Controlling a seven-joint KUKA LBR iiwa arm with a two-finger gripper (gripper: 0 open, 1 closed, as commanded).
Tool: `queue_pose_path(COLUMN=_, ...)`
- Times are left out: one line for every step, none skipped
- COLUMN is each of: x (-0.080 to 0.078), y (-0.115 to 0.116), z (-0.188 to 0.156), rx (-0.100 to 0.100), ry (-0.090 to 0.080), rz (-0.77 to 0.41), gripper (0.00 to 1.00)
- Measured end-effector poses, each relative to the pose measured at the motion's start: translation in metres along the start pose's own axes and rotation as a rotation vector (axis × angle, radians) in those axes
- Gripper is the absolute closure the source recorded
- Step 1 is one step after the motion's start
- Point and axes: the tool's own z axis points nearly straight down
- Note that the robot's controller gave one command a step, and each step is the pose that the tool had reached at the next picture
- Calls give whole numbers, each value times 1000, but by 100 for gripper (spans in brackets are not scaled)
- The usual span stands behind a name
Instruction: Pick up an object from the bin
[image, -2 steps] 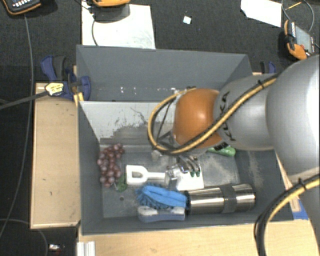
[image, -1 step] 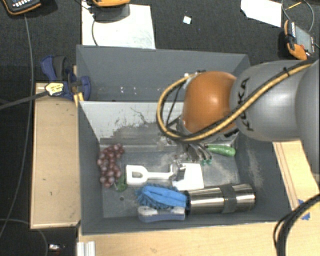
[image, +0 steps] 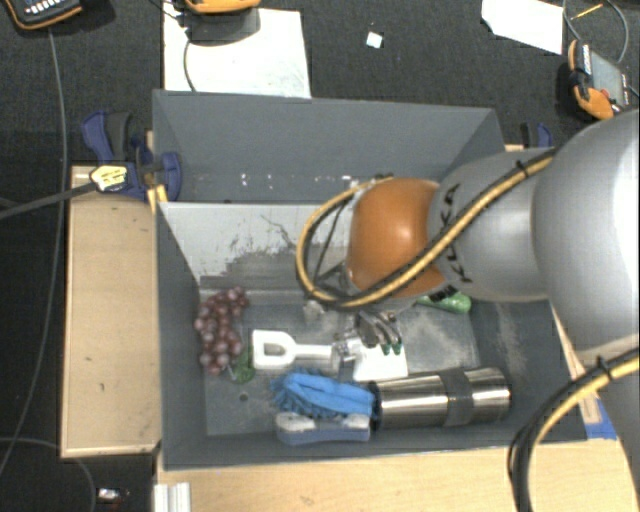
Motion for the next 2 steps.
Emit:
queue_pose_path(x=-15, y=0, z=1, rx=4, ry=-22, rz=-245, gripper=0)
queue_pose_path(x=-1, y=0, z=0, rx=0, ry=-1, rz=-20, gripper=100)
